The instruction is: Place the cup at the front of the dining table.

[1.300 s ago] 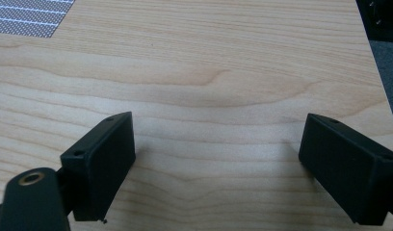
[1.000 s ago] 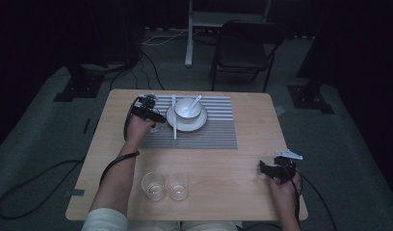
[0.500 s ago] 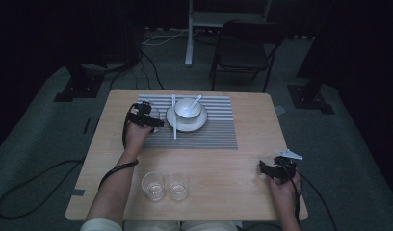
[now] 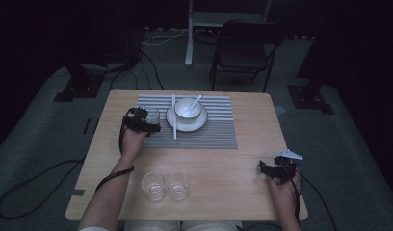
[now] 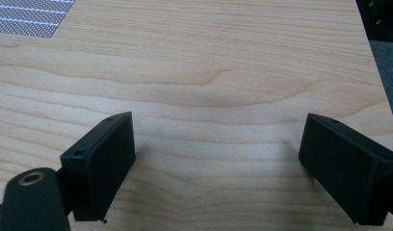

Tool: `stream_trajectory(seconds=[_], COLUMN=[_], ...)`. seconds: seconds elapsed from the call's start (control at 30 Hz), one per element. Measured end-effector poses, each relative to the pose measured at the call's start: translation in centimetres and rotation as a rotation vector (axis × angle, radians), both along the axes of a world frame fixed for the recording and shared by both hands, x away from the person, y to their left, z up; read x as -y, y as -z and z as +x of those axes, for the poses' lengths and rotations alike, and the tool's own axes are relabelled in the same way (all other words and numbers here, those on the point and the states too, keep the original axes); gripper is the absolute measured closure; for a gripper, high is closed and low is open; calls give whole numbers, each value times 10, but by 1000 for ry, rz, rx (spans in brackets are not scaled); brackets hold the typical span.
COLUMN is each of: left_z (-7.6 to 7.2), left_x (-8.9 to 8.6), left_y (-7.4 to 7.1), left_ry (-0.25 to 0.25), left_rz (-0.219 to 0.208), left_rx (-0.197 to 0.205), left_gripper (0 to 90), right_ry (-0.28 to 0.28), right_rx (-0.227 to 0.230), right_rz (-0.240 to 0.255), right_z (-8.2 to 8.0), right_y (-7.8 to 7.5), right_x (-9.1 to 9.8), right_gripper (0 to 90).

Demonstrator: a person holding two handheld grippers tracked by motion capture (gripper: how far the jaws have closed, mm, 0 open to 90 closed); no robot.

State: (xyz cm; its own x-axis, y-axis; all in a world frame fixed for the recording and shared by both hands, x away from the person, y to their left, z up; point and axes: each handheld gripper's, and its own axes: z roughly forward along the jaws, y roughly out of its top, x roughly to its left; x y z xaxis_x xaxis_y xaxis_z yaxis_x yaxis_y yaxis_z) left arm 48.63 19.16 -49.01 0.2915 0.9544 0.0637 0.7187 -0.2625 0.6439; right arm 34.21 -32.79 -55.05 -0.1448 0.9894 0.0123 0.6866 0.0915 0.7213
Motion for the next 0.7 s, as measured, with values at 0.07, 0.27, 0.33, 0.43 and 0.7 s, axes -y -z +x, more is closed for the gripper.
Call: stream_trajectory(seconds=[0.07, 0.27, 0.33, 0.43, 0.7], left_z=[-3, -15, -18, -25, -46], left_x=[-3, -10, -11, -12, -21], left_y=[2, 5, 7, 9, 13], left_ry=[10, 18, 26, 36, 47], left_rz=[-15, -57, -54, -59, -111], left_rx=[-14, -5, -4, 5, 28], left_gripper=[0, 0, 0, 0, 0], right_ry=[0, 0, 0, 0, 0], right_rx=[0, 0, 0, 0, 0], right_rz=[0, 0, 0, 0, 0], right_z=[0, 0, 0, 0, 0], right_y=[0, 0, 0, 0, 0], right_x=[0, 0, 0, 0, 0], right_gripper=[120, 120, 120, 120, 120])
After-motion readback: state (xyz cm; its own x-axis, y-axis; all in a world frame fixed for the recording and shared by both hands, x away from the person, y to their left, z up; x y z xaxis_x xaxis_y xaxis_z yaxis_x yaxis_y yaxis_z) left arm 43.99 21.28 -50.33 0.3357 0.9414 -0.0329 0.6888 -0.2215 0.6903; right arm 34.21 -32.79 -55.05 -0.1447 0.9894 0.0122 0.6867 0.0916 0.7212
